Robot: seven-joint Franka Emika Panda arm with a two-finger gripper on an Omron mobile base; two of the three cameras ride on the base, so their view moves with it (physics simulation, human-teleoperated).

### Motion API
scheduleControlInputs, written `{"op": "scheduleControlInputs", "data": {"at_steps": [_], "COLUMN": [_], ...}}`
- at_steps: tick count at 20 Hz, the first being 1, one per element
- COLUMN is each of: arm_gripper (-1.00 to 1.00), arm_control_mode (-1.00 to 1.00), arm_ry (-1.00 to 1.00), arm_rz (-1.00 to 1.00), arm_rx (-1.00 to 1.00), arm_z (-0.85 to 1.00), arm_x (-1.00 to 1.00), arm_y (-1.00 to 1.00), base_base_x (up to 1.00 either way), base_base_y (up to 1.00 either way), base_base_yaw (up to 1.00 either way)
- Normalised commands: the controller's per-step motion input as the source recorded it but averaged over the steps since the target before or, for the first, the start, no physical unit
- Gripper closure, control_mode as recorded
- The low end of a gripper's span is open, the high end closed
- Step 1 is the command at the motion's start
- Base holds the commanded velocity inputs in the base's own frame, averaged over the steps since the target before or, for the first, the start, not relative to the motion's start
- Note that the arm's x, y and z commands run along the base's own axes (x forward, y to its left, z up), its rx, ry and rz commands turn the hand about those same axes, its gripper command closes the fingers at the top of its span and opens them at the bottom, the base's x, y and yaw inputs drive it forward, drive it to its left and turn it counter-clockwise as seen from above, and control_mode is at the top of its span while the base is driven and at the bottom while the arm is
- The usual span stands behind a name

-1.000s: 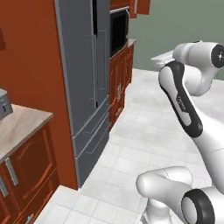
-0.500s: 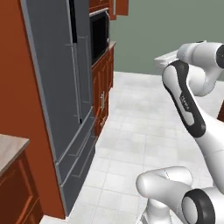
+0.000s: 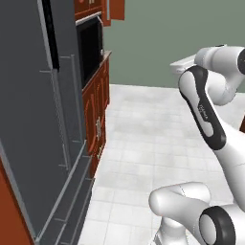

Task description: Close all open cabinet doors.

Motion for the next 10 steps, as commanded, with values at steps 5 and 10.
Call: {"op": "scheduleControlInputs", "data": {"at_steps": [5, 10], "arm_gripper": [-1.00, -1.00], "arm_control_mode": [1.00, 1.00], "arm_ry": [0.00, 0.00], "arm_rz": [0.00, 0.00], "arm_rx": [0.00, 0.00], "arm_z": [0.00, 0.00], "arm_x": [0.00, 0.00], "arm_y": [0.00, 0.00], "base_base_x": [1.00, 1.00], "base_base_y": [0.00, -0.03], "base_base_yaw": [-0.08, -0.05]}}
